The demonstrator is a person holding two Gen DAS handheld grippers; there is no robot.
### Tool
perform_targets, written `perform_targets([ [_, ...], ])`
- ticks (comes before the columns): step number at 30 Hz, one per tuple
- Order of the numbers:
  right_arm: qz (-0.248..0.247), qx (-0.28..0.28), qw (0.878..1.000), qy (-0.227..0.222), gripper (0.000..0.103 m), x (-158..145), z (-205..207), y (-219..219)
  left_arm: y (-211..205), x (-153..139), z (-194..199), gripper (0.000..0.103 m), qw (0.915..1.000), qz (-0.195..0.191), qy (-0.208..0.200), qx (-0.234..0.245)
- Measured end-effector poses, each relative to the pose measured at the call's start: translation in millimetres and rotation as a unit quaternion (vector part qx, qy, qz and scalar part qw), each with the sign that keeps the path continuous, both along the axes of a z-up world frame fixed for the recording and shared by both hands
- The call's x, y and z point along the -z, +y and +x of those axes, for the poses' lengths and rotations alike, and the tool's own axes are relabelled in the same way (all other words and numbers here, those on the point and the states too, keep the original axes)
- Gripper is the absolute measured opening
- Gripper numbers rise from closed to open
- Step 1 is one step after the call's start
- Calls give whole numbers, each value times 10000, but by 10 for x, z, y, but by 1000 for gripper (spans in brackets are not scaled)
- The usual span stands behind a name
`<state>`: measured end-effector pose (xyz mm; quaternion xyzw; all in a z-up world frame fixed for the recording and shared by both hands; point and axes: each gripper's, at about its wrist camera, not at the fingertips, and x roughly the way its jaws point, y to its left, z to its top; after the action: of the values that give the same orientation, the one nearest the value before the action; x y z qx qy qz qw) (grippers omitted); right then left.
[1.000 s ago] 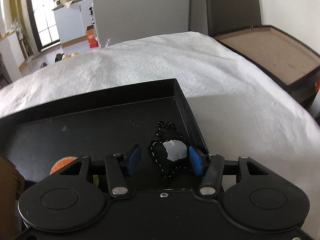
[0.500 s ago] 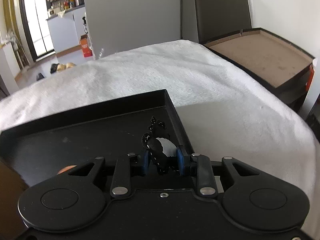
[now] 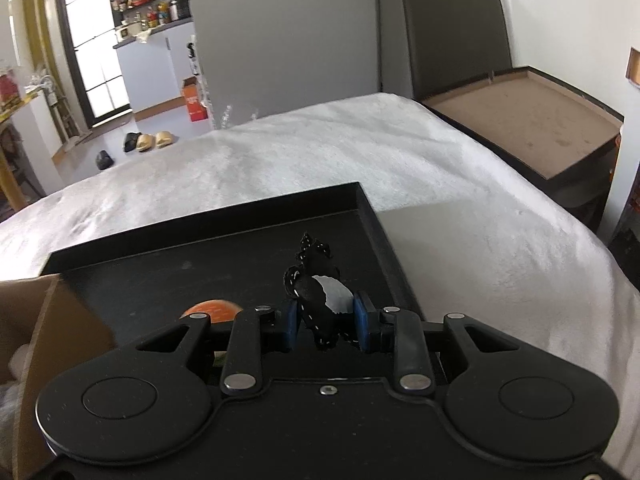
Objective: Organize soft objects
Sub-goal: 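Carry the black-and-white plush into the cardboard box and release it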
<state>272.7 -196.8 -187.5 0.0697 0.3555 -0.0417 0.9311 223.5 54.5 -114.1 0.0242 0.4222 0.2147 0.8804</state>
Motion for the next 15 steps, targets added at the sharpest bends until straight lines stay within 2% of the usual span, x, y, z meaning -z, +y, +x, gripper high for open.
perform_targets([
  [5,147,-123,9998,-97,28,-138,-160,108,46,-49,-125,73,9999,-114,-66,55],
  [15,219,-532,9962,-654,28,-425,-388,315,182,-73,-310,73,9991,-361,-200,123],
])
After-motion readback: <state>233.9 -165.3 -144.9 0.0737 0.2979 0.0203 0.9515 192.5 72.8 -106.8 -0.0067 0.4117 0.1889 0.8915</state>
